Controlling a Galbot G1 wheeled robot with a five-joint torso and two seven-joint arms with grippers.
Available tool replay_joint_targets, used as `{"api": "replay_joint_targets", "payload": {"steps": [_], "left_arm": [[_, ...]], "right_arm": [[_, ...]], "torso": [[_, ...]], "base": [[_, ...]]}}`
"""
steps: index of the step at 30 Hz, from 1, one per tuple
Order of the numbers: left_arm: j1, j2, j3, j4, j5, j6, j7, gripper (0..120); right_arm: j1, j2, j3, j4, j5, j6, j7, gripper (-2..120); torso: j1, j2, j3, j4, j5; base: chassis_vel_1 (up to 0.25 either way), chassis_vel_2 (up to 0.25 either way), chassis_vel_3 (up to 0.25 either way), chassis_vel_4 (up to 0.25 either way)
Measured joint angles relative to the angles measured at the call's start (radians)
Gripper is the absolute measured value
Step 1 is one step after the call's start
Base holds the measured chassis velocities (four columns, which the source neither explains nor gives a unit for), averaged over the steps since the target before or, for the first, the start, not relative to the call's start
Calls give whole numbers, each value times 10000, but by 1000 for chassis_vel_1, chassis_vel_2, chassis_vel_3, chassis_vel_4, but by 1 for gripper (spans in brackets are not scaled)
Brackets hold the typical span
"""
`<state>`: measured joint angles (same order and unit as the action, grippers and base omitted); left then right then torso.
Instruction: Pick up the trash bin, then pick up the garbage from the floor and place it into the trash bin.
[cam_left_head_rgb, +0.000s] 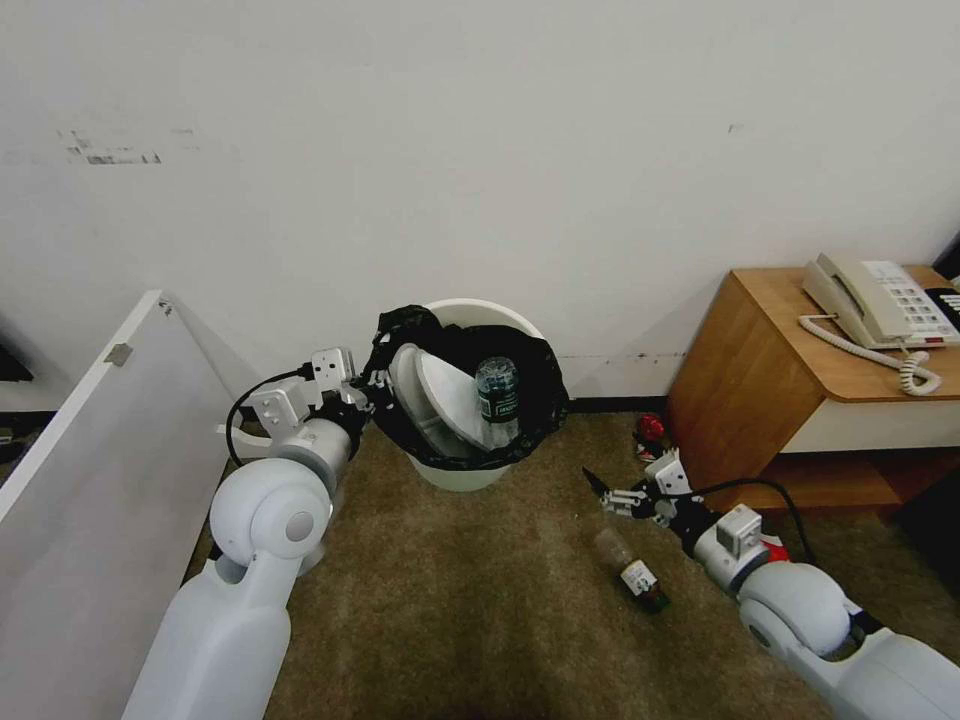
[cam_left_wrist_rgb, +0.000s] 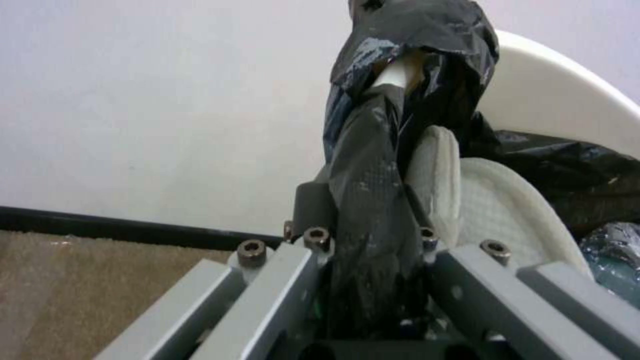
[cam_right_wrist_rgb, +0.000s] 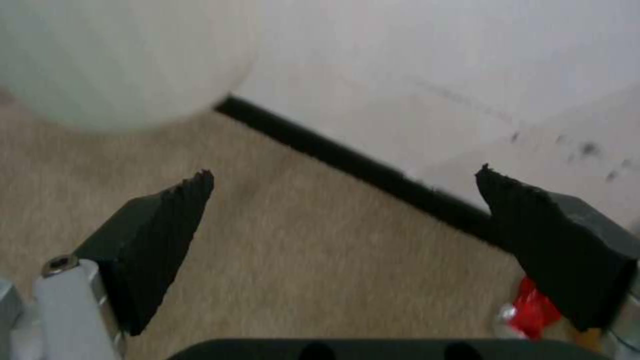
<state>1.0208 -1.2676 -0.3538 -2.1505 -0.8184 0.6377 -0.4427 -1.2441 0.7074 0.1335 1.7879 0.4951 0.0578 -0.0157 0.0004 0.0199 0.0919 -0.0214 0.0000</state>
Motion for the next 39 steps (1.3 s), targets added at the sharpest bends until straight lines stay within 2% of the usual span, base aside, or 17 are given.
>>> {"api": "replay_joint_targets", "payload": {"steps": [10, 24, 28, 30, 31, 33, 36, 38, 39], "left_arm": [[20, -9, -45, -48, -11, 1, 0, 4], [46, -50, -51, -62, 0, 1, 0, 4], [78, -49, -60, -78, 7, 2, 2, 4], [102, -49, -69, -78, 19, 1, 4, 4], [102, -49, -69, -78, 19, 1, 4, 4], [121, -49, -69, -79, 29, 1, 7, 4], [127, -54, -69, -78, 35, 1, 8, 4], [130, -66, -60, -79, 48, 0, 9, 4], [130, -66, -60, -79, 48, 0, 9, 4]], "right_arm": [[198, 341, -685, -1287, -197, 30, -284, 100], [174, 517, -959, -2242, -432, -66, -566, 100], [23, 398, -849, -2112, -457, -994, -725, 100], [-36, 357, -655, -1846, -468, -1982, -659, 100], [-36, 357, -655, -1846, -468, -1982, -659, 100], [-45, 342, -540, -1643, -446, -2771, -481, 100], [-42, 333, -488, -1526, -389, -3285, -369, 100], [-21, 310, -377, -1238, -306, -4574, -122, 99], [-21, 310, -377, -1238, -306, -4574, -122, 99]], "torso": [[0, -1, 0, 0, 0], [0, 0, 0, 0, 0], [0, 0, 0, -3, 0], [0, 0, 0, -3, 1], [0, 0, 0, -3, 1], [0, -1, 0, 1, 0], [0, -1, 0, 1, -1], [0, 0, 0, 0, 0], [0, 0, 0, 0, 0]], "base": [[0, 0, 0, 0], [0, 0, 0, 0], [0, 0, 0, 0], [0, 0, 0, 0], [0, 0, 0, 0], [0, 0, 0, 0], [0, 0, 0, 0], [0, 0, 0, 0], [0, 0, 0, 0]]}}
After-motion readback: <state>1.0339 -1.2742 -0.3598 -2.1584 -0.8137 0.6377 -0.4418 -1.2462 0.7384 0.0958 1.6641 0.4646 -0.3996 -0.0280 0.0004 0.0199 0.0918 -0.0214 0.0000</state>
